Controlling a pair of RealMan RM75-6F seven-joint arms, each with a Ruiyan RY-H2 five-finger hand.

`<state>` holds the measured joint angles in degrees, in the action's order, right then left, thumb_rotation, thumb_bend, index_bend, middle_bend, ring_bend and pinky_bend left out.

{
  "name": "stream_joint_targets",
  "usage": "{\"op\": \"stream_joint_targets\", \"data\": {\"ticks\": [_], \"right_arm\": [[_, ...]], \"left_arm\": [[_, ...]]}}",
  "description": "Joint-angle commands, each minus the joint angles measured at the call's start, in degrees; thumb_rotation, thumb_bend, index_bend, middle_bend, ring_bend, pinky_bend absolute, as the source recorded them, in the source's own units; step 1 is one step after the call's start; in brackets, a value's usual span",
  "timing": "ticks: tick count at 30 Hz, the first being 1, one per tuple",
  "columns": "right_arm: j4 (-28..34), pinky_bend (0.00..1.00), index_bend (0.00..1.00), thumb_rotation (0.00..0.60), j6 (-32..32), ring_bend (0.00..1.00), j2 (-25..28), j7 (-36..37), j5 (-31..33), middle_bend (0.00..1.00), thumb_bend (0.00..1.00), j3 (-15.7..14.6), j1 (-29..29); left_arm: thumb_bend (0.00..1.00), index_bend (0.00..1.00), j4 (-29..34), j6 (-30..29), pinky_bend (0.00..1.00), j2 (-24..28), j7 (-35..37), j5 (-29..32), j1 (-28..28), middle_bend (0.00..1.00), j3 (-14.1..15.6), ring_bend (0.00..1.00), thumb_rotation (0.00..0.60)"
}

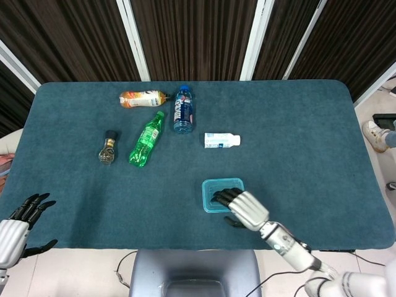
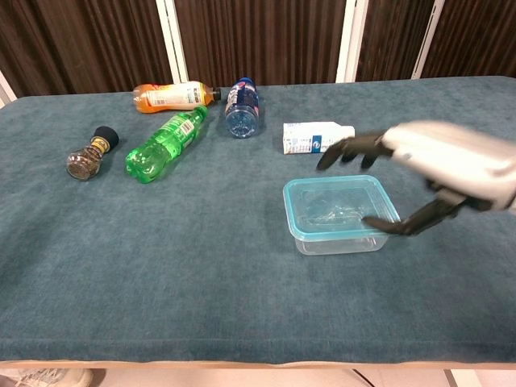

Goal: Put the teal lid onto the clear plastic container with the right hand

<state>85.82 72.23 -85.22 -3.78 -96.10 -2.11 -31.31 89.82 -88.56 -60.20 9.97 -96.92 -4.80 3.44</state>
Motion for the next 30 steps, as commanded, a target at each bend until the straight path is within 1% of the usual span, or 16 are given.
{"op": "stream_joint_targets", "data": {"ticks": [1,3,8,12,14,18,23,30], "right_arm": [[5.1,0.35,0.31,0.6,8.8,0.22,5.4,-7.5,-2.1,0.28,0.48,-0.5,6.3],[7.4,0.32,0.25,0.6,10.4,0.19,8.1,-8.9,-1.4,0.24,0.48,-1.3,8.5],[12.0,0.25,0.16,0.6,11.9,0.12,14.3,-8.6,1.3,0.17,0.48,-3.3,12.6],[13.3,0.15,0.09,0.6,12.2,0.06,17.2,-10.4,3.3,0.1,0.48,-4.4,15.2],[13.3,0.12,0.05,0.6,12.4,0.04,18.0,-11.3,4.1,0.08,0.48,-4.9,16.6],[11.9,0.1,0.01,0.6,14.0,0.02,18.3,-10.9,4.4,0.05,0.47,-4.8,18.8],[9.5,0.09,0.0,0.6,16.3,0.02,17.4,-9.3,3.4,0.04,0.47,-3.7,20.4],[9.3,0.09,0.0,0.6,15.3,0.02,17.7,-8.6,2.7,0.04,0.47,-3.3,21.2]], "left_arm": [[0.45,0.21,0.1,0.2,0.27,0.0,-0.2,0.1,0.0,0.1,0.0,0.08,0.6],[0.45,0.21,0.2,0.1,0.27,-0.1,-0.5,0.1,0.0,0.1,-0.1,0.08,0.6],[0.45,0.21,0.3,0.3,0.27,-0.4,-1.4,0.1,-0.1,0.1,-0.1,0.08,0.6],[0.45,0.21,0.5,0.5,0.27,-0.5,-2.2,0.0,-0.1,0.1,-0.1,0.08,0.6],[0.45,0.21,0.5,0.5,0.27,-0.6,-2.4,0.1,-0.1,0.1,-0.1,0.08,0.6],[0.45,0.21,0.5,0.5,0.27,-0.7,-2.7,0.4,-0.1,0.1,-0.3,0.08,0.6],[0.45,0.21,0.7,0.8,0.27,-0.9,-3.4,0.6,-0.3,0.1,-0.4,0.08,0.6],[0.45,0.21,0.8,1.0,0.27,-1.0,-3.7,0.6,-0.4,0.1,-0.4,0.08,0.6]]}}
